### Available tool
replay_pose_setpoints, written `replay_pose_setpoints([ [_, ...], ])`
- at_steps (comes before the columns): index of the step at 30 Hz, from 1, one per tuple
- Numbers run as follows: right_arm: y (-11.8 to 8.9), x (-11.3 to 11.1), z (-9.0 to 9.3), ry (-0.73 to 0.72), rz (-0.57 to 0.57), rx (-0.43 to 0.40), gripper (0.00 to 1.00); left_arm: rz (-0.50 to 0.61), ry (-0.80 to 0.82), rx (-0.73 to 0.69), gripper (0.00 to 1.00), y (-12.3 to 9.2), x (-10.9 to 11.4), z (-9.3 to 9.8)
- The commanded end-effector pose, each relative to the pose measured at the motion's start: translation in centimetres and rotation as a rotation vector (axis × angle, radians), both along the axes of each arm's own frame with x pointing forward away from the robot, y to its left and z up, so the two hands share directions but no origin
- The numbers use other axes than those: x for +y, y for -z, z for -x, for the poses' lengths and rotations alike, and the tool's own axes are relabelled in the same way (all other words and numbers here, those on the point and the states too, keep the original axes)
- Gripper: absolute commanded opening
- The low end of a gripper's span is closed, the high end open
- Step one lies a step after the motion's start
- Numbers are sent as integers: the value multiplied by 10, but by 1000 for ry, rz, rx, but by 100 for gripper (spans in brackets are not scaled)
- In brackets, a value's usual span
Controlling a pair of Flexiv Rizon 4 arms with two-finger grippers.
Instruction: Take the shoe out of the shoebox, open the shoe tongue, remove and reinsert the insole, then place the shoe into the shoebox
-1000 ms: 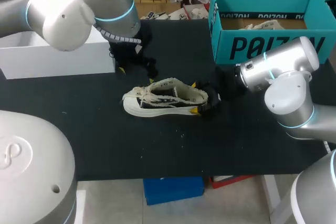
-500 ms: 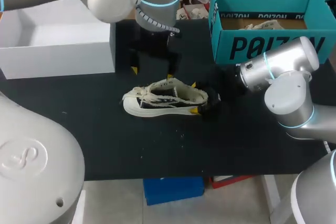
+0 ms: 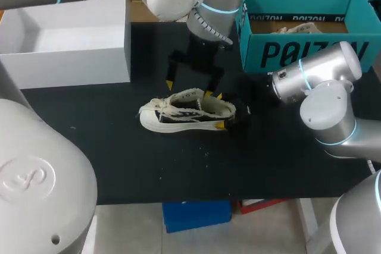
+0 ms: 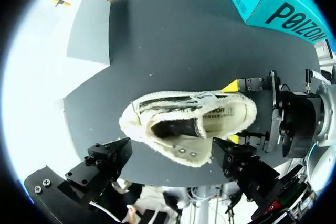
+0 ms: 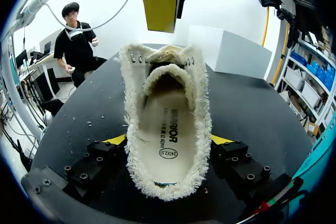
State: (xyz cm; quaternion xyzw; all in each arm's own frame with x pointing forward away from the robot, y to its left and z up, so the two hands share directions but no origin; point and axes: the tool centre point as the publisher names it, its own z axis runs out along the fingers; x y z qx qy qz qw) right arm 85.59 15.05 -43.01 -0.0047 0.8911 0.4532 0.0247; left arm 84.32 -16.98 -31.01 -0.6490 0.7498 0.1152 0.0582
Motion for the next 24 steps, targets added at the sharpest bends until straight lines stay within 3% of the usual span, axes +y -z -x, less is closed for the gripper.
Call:
replay_pose_setpoints([
  [1,1,2,0,0,2,1,0,-78,14,0,100,9,-12,1],
  [15,1,2,0,0,2,1,0,-95,7,-8,100,9,-11,1],
  [24,1,2,0,0,2,1,0,-135,12,-32,100,20,-10,6],
])
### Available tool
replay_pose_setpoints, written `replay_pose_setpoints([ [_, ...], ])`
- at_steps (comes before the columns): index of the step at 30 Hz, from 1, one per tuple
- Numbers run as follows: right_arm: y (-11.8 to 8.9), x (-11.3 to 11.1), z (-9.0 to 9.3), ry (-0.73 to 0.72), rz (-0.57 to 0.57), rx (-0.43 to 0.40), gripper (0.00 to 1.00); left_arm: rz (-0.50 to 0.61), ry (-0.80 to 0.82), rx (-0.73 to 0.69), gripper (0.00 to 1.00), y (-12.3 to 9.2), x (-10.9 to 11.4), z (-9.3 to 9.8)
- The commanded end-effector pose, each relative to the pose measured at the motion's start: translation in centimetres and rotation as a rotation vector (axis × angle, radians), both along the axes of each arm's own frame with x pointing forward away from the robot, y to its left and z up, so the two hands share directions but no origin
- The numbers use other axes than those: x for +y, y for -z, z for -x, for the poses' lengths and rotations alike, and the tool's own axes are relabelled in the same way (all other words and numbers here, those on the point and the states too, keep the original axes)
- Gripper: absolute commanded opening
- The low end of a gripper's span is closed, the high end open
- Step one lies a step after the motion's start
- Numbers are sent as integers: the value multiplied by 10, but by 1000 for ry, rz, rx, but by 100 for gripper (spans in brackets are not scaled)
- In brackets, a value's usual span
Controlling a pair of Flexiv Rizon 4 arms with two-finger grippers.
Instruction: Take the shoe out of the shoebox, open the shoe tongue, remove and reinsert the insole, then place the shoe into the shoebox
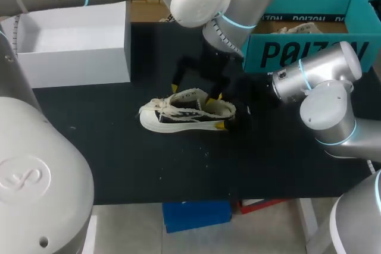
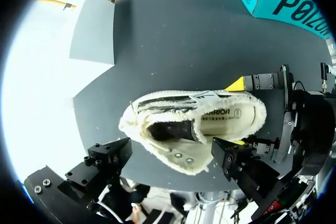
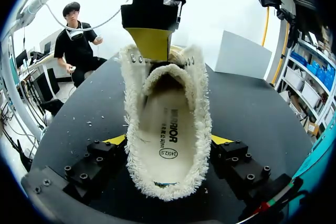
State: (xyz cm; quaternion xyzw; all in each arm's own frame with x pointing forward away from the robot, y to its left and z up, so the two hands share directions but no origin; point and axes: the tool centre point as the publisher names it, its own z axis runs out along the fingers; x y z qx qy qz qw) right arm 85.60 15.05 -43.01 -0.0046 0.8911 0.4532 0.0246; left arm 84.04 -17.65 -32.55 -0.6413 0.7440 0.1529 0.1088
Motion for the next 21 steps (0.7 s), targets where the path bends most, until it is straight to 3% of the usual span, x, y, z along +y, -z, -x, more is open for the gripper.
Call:
replay_pose_setpoints([
  [1,1,2,0,0,2,1,0,-13,-1,-8,100,5,-2,4],
  [21,1,2,0,0,2,1,0,-124,-38,-14,100,28,4,5],
])
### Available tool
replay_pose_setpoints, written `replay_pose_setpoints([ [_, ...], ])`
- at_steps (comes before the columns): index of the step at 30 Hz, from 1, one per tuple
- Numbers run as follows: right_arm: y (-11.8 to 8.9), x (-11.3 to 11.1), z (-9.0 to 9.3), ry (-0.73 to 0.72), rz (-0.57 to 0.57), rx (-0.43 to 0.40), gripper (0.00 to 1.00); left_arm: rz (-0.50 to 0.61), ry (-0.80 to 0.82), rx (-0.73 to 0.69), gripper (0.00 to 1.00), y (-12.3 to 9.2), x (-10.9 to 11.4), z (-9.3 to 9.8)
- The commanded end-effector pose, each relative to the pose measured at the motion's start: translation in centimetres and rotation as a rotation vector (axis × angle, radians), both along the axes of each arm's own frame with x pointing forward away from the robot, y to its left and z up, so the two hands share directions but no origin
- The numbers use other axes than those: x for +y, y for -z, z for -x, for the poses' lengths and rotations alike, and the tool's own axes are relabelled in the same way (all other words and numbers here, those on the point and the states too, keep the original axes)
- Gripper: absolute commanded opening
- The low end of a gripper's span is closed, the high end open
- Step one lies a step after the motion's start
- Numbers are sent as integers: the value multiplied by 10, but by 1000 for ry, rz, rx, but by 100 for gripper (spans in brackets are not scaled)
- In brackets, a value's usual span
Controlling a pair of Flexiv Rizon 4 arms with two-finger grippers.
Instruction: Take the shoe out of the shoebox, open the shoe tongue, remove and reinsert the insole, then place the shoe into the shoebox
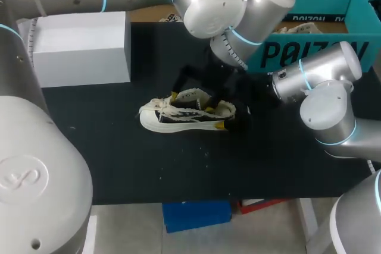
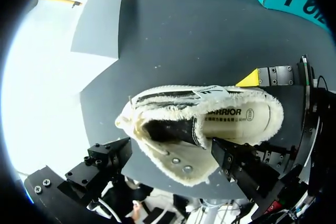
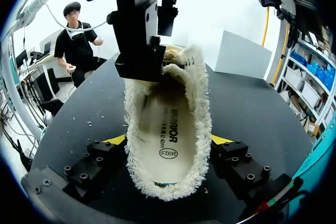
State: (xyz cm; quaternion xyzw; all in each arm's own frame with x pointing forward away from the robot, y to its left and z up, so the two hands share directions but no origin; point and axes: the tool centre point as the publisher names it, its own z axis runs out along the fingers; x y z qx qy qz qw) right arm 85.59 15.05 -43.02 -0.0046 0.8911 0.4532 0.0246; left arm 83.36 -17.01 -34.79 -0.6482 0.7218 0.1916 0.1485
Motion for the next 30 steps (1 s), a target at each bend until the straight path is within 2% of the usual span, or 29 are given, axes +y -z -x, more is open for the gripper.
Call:
replay_pose_setpoints([
  [1,1,2,-1,0,2,1,0,-24,-10,0,100,6,-2,-2],
  [8,1,2,-1,0,2,1,0,-41,-20,0,100,10,5,-2],
  [9,1,2,-1,0,2,1,0,-43,-21,-2,89,11,5,-2],
  [10,1,2,-1,0,2,1,0,-43,-22,-2,62,11,6,-2],
  [11,1,2,-1,0,2,1,0,-43,-23,-2,47,11,7,-2],
  [13,1,2,-1,0,2,1,0,-44,-25,-4,25,11,8,-2],
  [14,1,2,-1,0,2,1,0,-45,-26,-5,9,11,9,-2],
  [15,1,2,-1,0,2,1,0,-46,-27,-6,0,11,10,-2],
  [30,1,2,-1,0,2,1,0,-55,-17,-28,0,9,14,-2],
])
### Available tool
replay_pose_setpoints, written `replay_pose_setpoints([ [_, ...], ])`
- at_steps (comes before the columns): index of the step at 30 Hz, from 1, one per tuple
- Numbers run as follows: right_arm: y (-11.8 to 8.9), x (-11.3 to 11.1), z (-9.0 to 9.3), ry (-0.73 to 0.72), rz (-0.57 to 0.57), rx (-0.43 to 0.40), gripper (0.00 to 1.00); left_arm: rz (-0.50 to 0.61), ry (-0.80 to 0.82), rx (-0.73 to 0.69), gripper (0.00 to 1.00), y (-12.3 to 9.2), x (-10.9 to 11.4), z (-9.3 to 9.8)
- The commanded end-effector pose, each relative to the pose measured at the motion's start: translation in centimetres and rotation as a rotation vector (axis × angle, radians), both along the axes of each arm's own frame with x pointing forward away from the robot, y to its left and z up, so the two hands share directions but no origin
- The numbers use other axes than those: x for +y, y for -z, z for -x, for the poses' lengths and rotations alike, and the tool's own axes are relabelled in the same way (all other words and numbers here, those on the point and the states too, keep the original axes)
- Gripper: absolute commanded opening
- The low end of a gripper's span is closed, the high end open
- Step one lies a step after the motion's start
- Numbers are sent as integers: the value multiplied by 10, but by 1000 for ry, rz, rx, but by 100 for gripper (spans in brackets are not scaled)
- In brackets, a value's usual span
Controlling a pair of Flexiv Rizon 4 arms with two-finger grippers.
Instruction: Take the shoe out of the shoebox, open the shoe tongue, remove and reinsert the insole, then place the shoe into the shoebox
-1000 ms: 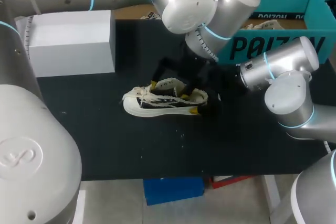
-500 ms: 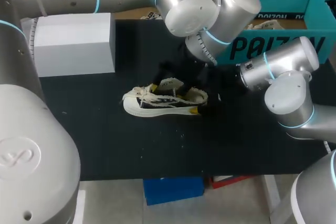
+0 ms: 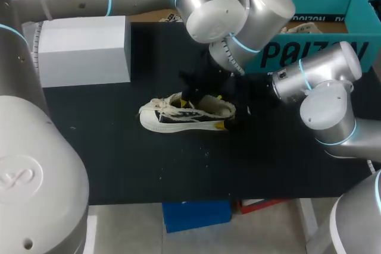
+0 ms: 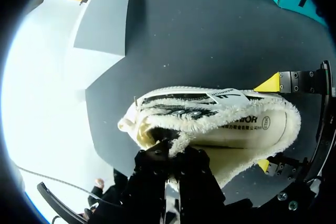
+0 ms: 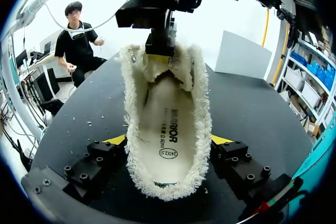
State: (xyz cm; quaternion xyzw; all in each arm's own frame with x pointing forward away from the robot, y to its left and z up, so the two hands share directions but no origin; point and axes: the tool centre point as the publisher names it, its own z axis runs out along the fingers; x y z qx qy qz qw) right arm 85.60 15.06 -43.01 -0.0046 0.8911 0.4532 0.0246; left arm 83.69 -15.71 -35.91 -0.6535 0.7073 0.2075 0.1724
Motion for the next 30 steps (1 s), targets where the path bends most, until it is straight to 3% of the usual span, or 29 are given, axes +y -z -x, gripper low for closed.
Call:
replay_pose_setpoints([
  [1,1,2,0,0,2,1,0,3,7,-11,0,-4,1,1],
  [13,1,2,0,0,2,1,0,40,7,-67,0,-24,5,3],
  [30,1,2,0,0,2,1,0,176,-42,-186,0,-37,41,13],
])
